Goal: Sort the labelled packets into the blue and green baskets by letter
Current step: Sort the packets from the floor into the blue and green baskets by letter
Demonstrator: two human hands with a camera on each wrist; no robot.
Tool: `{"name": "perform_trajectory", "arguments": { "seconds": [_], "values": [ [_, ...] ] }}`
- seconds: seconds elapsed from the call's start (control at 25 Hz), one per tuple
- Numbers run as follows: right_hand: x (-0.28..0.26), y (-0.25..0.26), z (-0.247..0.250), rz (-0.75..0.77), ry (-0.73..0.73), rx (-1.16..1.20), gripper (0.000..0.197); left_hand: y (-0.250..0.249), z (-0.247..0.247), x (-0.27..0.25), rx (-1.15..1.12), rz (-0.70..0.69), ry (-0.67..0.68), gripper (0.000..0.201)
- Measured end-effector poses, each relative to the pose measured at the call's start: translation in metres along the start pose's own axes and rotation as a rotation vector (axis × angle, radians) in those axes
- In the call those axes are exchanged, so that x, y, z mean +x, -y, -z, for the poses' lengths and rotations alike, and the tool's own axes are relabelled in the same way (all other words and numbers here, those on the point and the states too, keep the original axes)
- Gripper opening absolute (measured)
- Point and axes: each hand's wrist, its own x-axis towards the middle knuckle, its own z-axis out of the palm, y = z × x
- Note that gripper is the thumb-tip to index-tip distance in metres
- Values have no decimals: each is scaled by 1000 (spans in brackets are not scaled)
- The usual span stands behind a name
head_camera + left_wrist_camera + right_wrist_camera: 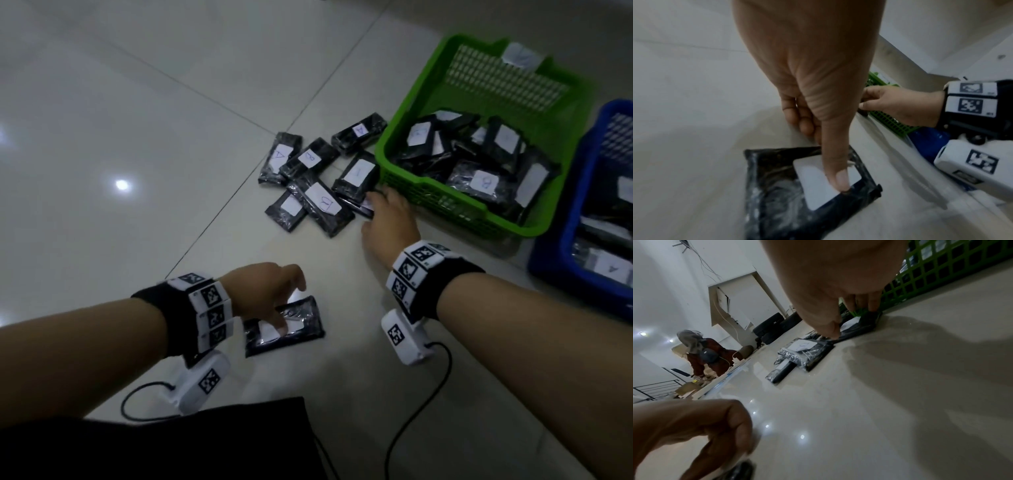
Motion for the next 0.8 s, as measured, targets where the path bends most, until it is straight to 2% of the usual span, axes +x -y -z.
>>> {"name": "perform_trajectory", "arguments": {
  "seconds": [0.24,0.32,0.36,0.48,0.56,0.68,0.8],
  "values": [
    [0,-1,-3,-48,8,-112,32,-4,4,11,-74,27,20,38],
    [-6,-2,-5,-102,23,-63,38,-5,8,12,-118,22,-40,16],
    [-8,-3,-4,-116,28,-37,45,-6,12,13,-131,16,-82,14],
    [-16,-5,0,-145,66,-29,61,-7,26,16,-166,3,-141,25],
    [-21,-4,2,-189,97,-4,66,-10,28,11,-178,-23,-88,21],
    [-27,0,1,-223,143,140,72,-8,12,2,17,-43,61,59],
    [-28,5,-1,-219,172,197,74,-6,-4,-4,79,-1,30,59]
  ]
}}
